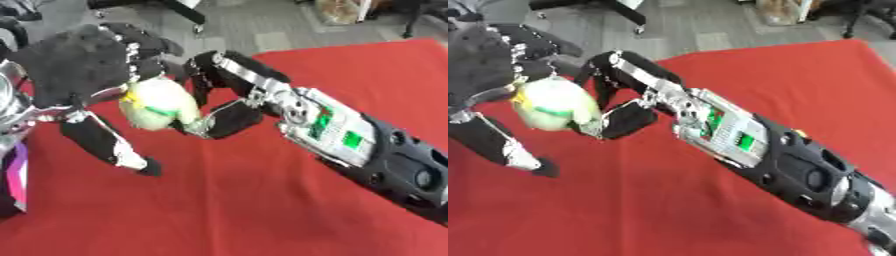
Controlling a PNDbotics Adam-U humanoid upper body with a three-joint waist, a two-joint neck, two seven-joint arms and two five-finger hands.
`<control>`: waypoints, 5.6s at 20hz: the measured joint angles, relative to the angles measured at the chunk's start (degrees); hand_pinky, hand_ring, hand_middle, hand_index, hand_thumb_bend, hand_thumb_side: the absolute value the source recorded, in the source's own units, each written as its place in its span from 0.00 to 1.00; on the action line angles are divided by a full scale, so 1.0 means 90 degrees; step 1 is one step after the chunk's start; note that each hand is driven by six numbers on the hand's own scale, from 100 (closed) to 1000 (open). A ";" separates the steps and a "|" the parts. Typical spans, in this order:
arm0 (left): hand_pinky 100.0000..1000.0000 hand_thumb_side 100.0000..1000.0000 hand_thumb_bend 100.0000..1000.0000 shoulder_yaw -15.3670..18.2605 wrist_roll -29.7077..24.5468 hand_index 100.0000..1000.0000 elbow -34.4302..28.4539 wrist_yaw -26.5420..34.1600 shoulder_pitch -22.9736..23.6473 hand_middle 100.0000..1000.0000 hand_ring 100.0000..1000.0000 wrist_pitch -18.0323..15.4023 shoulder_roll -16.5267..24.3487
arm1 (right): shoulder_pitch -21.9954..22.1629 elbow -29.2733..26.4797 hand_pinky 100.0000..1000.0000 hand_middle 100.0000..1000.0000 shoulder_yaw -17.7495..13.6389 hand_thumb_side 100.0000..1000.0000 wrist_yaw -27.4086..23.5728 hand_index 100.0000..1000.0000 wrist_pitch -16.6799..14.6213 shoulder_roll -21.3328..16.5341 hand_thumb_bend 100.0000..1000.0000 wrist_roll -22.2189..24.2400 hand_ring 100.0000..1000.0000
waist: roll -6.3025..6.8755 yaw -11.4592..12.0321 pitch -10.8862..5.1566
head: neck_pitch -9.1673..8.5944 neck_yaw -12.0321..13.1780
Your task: Pick up the objects with one hand, pass them to the other hand, and then place them into the box on the other side of the table.
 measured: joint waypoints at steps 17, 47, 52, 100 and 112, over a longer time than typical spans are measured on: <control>0.70 0.68 0.75 0.0012 -0.0077 0.71 -0.0049 -0.0359 0.0016 0.67 0.70 0.0032 -0.0004 | 0.0011 -0.0036 0.57 0.20 0.0075 0.00 0.0046 0.31 -0.0048 0.0089 0.28 0.0039 0.41 | 0.0000 -0.0007 0.0021 | 0.0001 0.0264; 0.70 0.59 0.50 -0.0136 0.0872 0.72 -0.0403 0.0371 0.0066 0.72 0.72 0.0251 0.0086 | 0.0081 -0.0053 0.55 0.21 0.0079 0.00 0.0147 0.32 0.0119 0.0104 0.29 0.0008 0.40 | 0.0000 -0.0037 0.0053 | 0.0055 0.0238; 0.83 0.62 0.57 -0.0145 0.0479 0.89 -0.0403 0.0315 0.0091 0.85 0.88 0.0152 0.0138 | 0.0081 -0.0053 0.55 0.20 0.0076 0.00 0.0147 0.31 0.0118 0.0104 0.29 0.0008 0.40 | 0.0000 -0.0037 0.0053 | 0.0063 0.0232; 0.21 0.40 0.80 -0.0065 0.2117 0.39 0.0376 0.0516 0.0226 0.36 0.34 -0.0085 -0.0087 | 0.0091 -0.0063 0.54 0.19 0.0079 0.00 0.0131 0.31 0.0044 0.0158 0.29 -0.0076 0.39 | 0.0000 -0.0159 0.0112 | 0.0108 0.0218; 0.00 0.22 0.48 -0.0059 0.2271 0.17 0.0559 0.0909 0.0256 0.15 0.12 -0.0133 -0.0267 | 0.0092 -0.0071 0.54 0.19 0.0044 0.00 0.0190 0.32 0.0037 0.0161 0.29 -0.0112 0.39 | 0.0000 -0.0205 0.0117 | 0.0109 0.0244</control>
